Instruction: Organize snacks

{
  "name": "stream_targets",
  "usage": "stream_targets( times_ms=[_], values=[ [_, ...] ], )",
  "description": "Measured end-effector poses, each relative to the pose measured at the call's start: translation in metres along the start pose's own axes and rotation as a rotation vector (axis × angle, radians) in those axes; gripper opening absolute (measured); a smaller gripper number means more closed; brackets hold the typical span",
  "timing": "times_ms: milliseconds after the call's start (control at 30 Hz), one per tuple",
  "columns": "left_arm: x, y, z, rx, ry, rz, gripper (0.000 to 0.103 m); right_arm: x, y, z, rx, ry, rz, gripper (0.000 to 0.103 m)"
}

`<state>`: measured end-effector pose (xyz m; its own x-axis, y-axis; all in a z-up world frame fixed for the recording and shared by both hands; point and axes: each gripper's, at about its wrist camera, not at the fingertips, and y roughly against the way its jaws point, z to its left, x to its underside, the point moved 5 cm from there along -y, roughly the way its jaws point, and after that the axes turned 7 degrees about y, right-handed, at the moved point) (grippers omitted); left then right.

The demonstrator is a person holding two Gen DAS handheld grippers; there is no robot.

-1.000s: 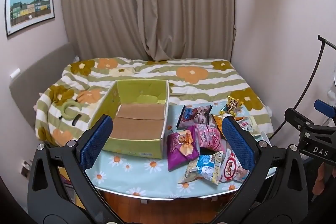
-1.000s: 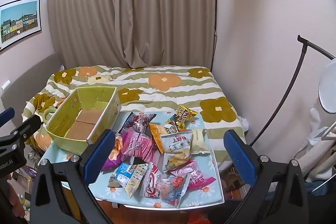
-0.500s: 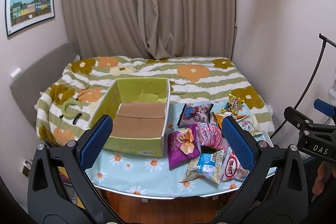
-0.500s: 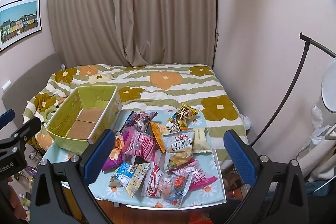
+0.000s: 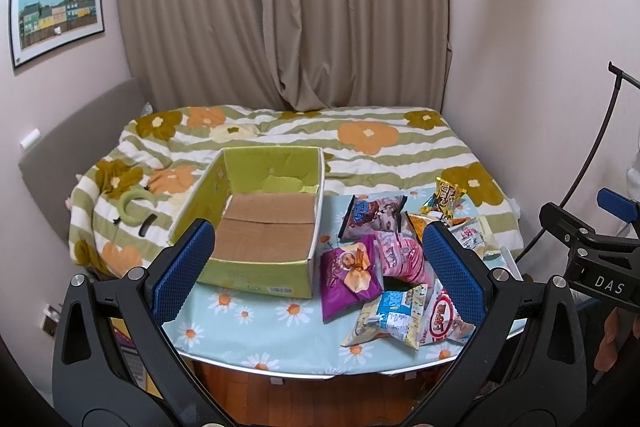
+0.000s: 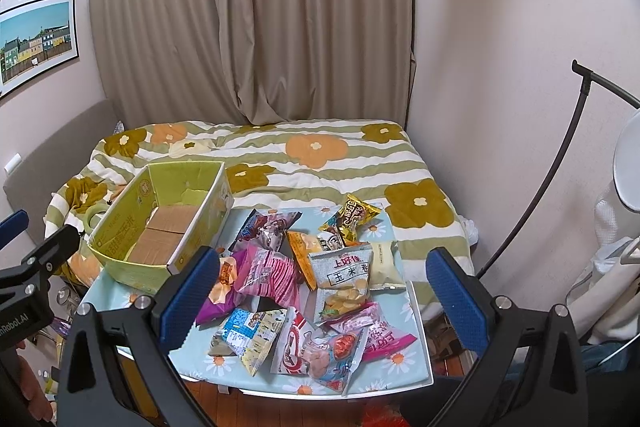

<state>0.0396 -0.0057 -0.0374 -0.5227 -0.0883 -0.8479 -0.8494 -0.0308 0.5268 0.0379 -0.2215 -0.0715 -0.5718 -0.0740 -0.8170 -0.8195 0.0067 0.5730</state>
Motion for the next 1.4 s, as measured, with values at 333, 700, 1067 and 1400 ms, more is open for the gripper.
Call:
stream_targets(
  times_ms=[333,700,1067,1400],
  values=[
    [-0.0006,-0.0001,0.0023,0.002,-0.003,0.007,0.102,-0.0003,-0.0007,0.0003,-0.001,0.001,0.003,0.103],
    [-0.0004,-0.0017,0.0007,0.003,0.0,0.009,0.102,0.0017,-0.001,0.0001,-0.002,0.001,0.004,0.103],
    [-0.0002,-0.002,0.0,0.004,0.0,0.01,0.102,0.0011,-0.0012,0.0,-0.001,0.001,0.005,0.103],
    [0.0,-0.0029,-0.0003,0.007,0.001,0.012,0.102,0.0034,-0.001,0.0024,-0.001,0.003,0.003,0.103]
  ],
)
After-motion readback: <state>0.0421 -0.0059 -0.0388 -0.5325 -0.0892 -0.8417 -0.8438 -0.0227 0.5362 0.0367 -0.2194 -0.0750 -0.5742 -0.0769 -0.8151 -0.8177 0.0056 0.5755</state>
